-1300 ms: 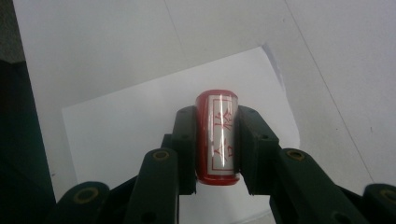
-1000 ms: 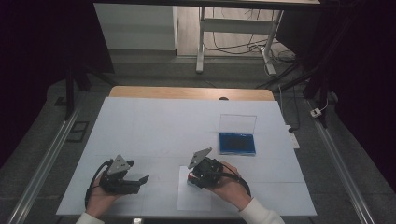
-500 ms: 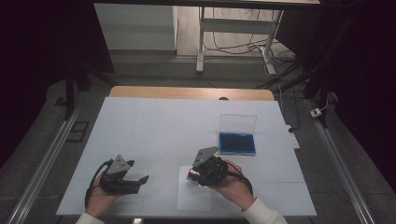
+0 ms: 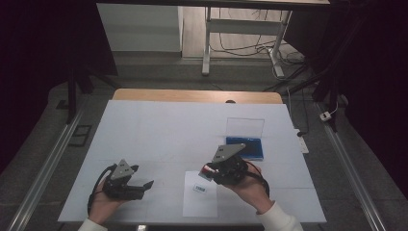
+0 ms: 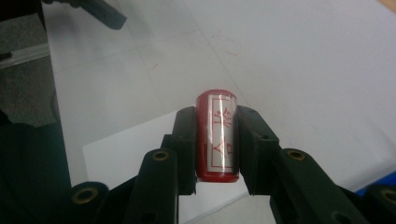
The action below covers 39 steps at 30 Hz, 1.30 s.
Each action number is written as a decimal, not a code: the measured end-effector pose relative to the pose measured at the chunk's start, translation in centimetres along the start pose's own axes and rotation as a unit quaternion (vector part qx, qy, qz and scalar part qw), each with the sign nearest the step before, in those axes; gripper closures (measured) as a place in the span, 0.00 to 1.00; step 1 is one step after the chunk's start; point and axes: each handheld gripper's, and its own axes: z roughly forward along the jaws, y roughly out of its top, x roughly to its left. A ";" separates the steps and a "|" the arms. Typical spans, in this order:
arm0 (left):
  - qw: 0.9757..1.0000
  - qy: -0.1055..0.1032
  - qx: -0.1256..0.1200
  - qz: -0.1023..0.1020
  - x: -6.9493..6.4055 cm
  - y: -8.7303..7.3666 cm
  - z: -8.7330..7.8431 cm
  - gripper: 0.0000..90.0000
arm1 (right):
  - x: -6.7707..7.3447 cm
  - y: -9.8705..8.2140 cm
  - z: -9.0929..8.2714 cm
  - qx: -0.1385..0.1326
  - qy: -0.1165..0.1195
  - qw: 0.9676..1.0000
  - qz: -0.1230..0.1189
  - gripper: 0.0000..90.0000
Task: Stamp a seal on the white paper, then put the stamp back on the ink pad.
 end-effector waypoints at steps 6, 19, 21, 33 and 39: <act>1.000 0.001 0.002 0.001 0.0 0.0 0.1 0.21 | -0.8 -0.1 -1.2 -0.020 -0.013 1.000 0.011 0.77; 1.000 0.001 0.001 0.001 -0.1 0.0 0.1 0.21 | -2.8 -0.7 -3.1 -0.047 -0.047 0.997 0.038 0.77; 1.000 0.000 0.001 0.002 -0.1 0.0 0.1 0.21 | -3.3 -0.9 -3.4 -0.046 -0.055 0.997 0.043 0.77; 1.000 0.001 0.002 0.001 -0.1 0.0 0.1 0.21 | -6.1 -2.2 -4.0 -0.046 -0.091 0.992 0.070 0.77; 1.000 0.001 0.002 0.003 -0.1 0.1 0.1 0.21 | -7.9 -2.7 -3.8 -0.036 -0.108 0.990 0.085 0.77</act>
